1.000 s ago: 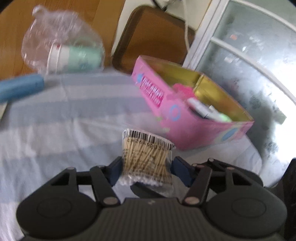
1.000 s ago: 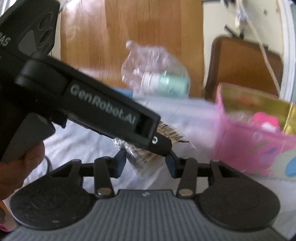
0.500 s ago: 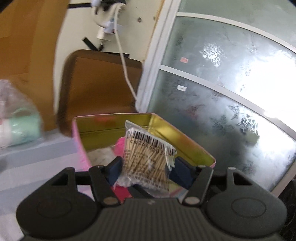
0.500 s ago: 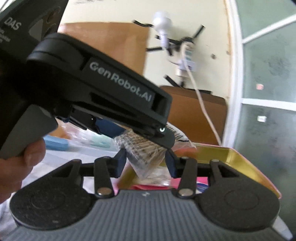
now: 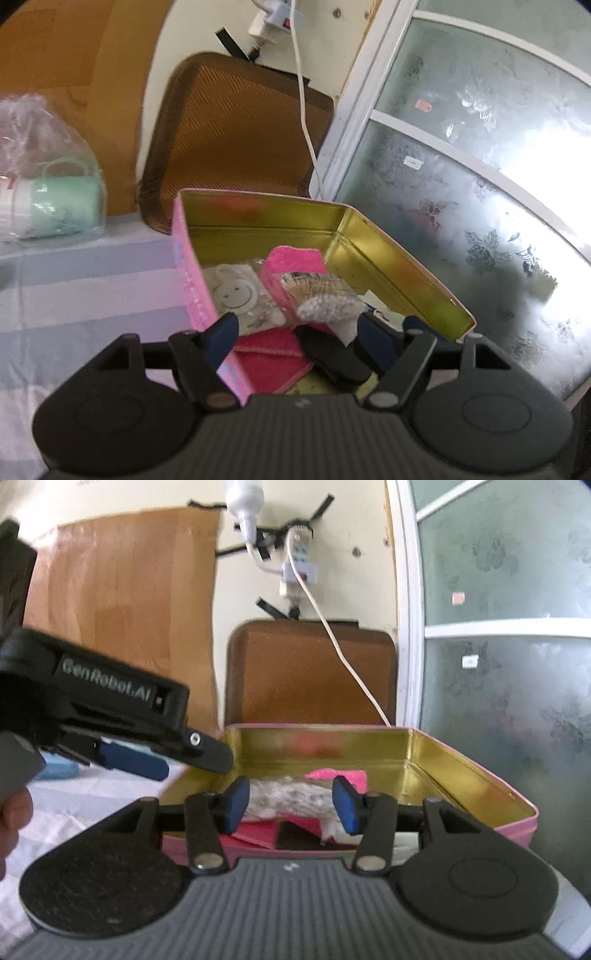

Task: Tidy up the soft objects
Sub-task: 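Carry the cotton-swab pack into the pink tin box and release it, then move the left tool back over the table near the white card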

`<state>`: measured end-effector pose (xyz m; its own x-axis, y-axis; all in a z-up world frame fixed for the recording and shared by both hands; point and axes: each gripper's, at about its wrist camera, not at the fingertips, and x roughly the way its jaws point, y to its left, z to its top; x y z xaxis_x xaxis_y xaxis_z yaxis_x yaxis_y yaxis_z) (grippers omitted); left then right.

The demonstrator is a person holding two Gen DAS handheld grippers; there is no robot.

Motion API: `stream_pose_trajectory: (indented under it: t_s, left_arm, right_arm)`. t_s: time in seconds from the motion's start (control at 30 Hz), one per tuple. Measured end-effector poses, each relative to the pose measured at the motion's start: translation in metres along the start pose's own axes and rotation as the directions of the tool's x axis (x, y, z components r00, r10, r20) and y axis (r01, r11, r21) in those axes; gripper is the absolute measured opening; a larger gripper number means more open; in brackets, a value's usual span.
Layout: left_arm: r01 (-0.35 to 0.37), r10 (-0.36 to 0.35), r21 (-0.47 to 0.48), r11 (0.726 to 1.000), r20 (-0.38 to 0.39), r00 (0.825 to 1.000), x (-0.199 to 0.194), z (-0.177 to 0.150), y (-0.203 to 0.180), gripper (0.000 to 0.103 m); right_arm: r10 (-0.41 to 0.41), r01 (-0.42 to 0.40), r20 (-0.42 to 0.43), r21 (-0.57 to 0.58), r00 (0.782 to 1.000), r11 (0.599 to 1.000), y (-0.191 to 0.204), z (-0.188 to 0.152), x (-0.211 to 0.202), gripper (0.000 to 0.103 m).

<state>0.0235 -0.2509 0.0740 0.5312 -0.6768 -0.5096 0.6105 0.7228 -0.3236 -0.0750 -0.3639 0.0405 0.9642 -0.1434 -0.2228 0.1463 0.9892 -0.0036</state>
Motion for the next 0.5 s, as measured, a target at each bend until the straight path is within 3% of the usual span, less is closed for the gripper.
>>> stream_pose_trajectory:
  t_s: [0.13, 0.3, 0.43, 0.5]
  left_arm:
    - [-0.02, 0.019, 0.023, 1.0, 0.059, 0.998, -0.033, -0.008, 0.009, 0.074]
    - [-0.094, 0.095, -0.016, 0.995, 0.134, 0.986, -0.09, -0.03, 0.055, 0.076]
    - [-0.206, 0.228, -0.134, 0.969, 0.175, 0.958, -0.137, -0.053, 0.114, 0.078]
    - [-0.305, 0.335, -0.18, 0.935, 0.175, 0.926, -0.156, -0.064, 0.145, 0.078]
  right_arm:
    - [0.046, -0.045, 0.04, -0.028, 0.998, 0.999, 0.02, 0.008, -0.007, 0.053]
    - [0.156, -0.154, 0.021, -0.07, 0.988, 0.986, 0.058, 0.014, -0.008, 0.053]
    - [0.284, -0.288, -0.06, -0.076, 0.957, 0.955, 0.1, 0.011, -0.005, 0.053]
    - [0.34, -0.35, -0.118, -0.068, 0.933, 0.934, 0.122, 0.006, 0.003, 0.053]
